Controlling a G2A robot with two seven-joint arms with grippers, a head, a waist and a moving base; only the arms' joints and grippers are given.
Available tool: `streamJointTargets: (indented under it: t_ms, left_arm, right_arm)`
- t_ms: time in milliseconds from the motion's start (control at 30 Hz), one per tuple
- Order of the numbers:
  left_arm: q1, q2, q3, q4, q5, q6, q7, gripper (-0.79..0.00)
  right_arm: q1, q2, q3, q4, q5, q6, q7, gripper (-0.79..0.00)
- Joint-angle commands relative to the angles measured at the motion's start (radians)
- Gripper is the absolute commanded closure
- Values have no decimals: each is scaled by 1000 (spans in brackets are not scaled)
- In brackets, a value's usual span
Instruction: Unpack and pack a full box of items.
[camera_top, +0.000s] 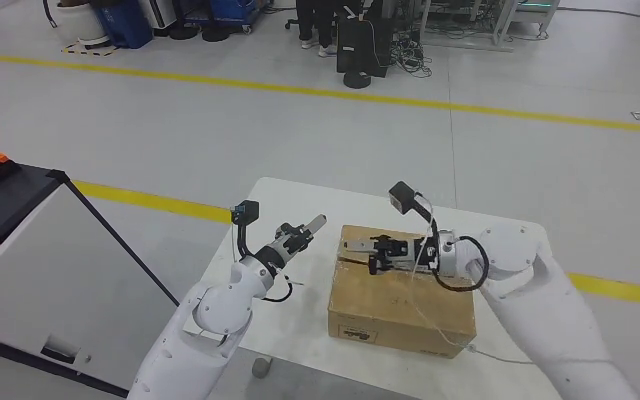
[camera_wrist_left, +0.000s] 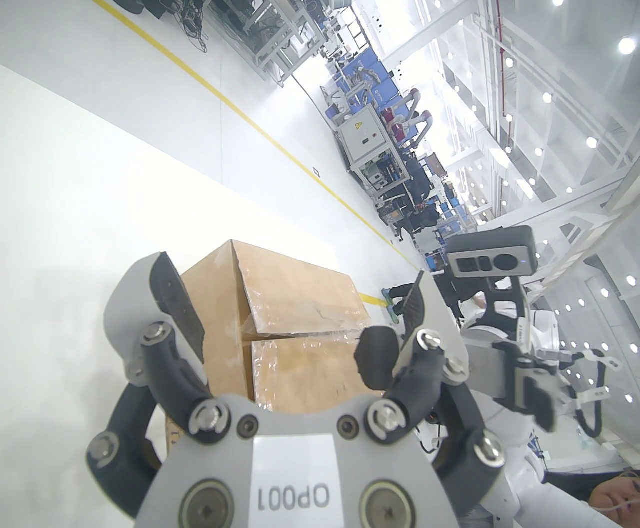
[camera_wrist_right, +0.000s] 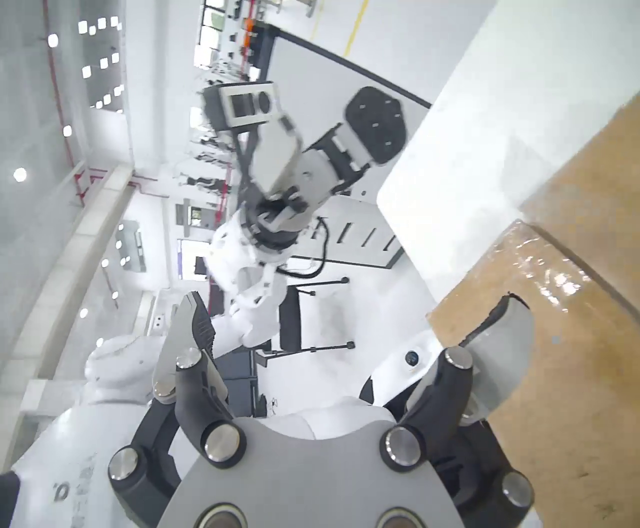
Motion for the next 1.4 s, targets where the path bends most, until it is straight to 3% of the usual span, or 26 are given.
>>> streamJointTargets:
  t_ms: [0, 233, 500, 733, 867, 1133, 1367]
  left_arm:
    - [0, 0, 0, 0, 0, 0, 0, -785]
    - [0, 0, 0, 0, 0, 0, 0, -785]
    - [0, 0, 0, 0, 0, 0, 0, -785]
    - [-13, -2, 43, -18, 87, -49, -9, -785]
    - [-34, 4, 73, 20, 268, -67, -38, -785]
    - [-123, 6, 106, 167, 392, -220, -117, -785]
    - [-126, 17, 90, 152, 419, -342, -199, -785]
  right_arm:
    - [-48, 15, 91, -8, 70, -23, 46, -785]
    - [-215, 50, 338, 26, 192, -74, 88, -785]
    - [-325, 62, 466, 158, 394, -55, 202, -785]
    - [-351, 66, 490, 175, 383, -61, 199, -785]
    - [-357, 67, 488, 158, 381, -67, 202, -785]
    - [-357, 67, 478, 145, 364, -70, 196, -785]
    - [-346, 67, 461, 157, 352, -63, 182, -785]
